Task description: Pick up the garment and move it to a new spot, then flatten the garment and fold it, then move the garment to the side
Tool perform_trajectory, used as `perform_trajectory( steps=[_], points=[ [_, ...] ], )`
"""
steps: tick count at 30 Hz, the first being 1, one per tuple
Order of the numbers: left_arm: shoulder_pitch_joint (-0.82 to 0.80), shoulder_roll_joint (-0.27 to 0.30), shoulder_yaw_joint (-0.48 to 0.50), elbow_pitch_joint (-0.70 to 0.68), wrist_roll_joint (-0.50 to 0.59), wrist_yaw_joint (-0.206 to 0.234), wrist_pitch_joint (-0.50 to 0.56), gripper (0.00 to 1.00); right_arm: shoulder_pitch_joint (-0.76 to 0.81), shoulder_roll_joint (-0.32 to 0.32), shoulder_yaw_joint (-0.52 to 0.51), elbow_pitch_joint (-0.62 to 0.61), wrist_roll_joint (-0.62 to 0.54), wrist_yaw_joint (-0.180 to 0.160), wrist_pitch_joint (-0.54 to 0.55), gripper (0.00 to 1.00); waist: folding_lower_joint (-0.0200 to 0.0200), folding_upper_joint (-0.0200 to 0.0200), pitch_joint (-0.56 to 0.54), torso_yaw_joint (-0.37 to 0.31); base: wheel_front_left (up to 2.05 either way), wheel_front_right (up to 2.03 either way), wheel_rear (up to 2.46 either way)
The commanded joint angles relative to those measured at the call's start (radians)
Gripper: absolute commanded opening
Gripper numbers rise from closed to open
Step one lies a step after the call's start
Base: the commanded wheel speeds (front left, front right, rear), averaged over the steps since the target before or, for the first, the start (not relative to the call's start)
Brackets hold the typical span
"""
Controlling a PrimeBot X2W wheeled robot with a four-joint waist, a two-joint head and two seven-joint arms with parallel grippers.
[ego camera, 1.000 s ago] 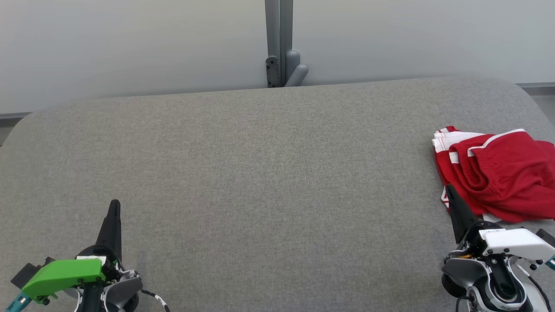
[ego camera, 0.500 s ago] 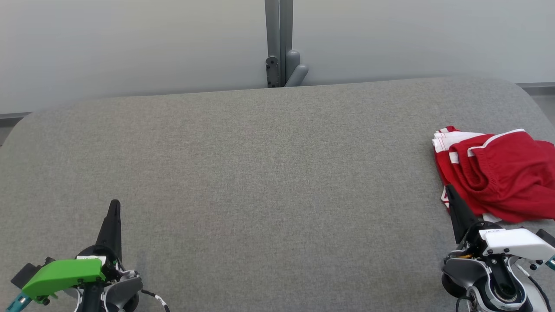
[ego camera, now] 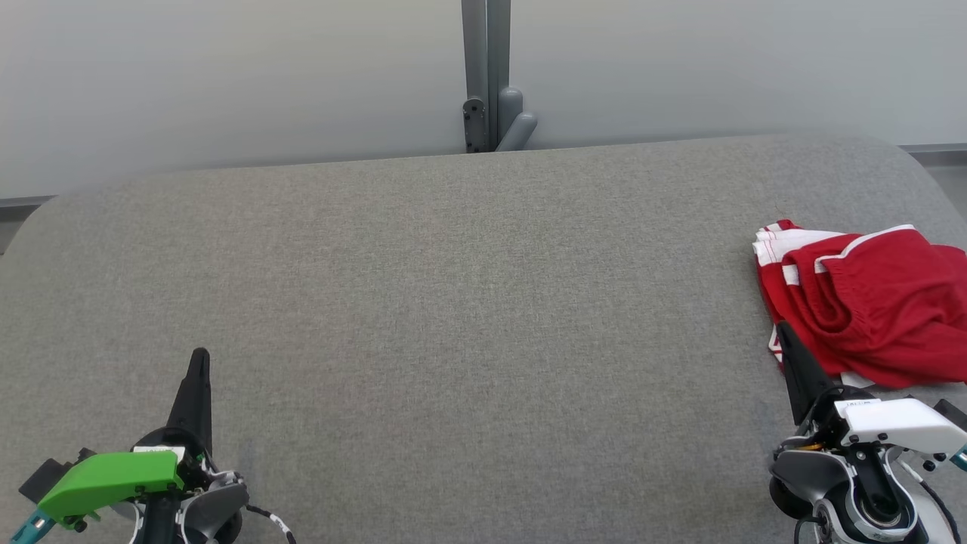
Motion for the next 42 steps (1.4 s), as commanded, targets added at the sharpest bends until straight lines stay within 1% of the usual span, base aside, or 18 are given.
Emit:
perform_trajectory(
  steps=[1,42],
  points=[
    [-0.011,0.006,0.000,-0.004,-0.003,-0.007,0.003,0.00,0.011,-0.005,-0.001,-0.005,0.007,0.000,0.003,0.00,0.0000,0.0000,0.000,0.000,0.00,0.00,0.00],
    [-0.011,0.006,0.000,-0.004,-0.003,-0.007,0.003,0.00,0.010,-0.005,-0.001,-0.005,0.007,0.000,0.002,0.00,0.0000,0.0000,0.000,0.000,0.00,0.00,0.00]
  ],
)
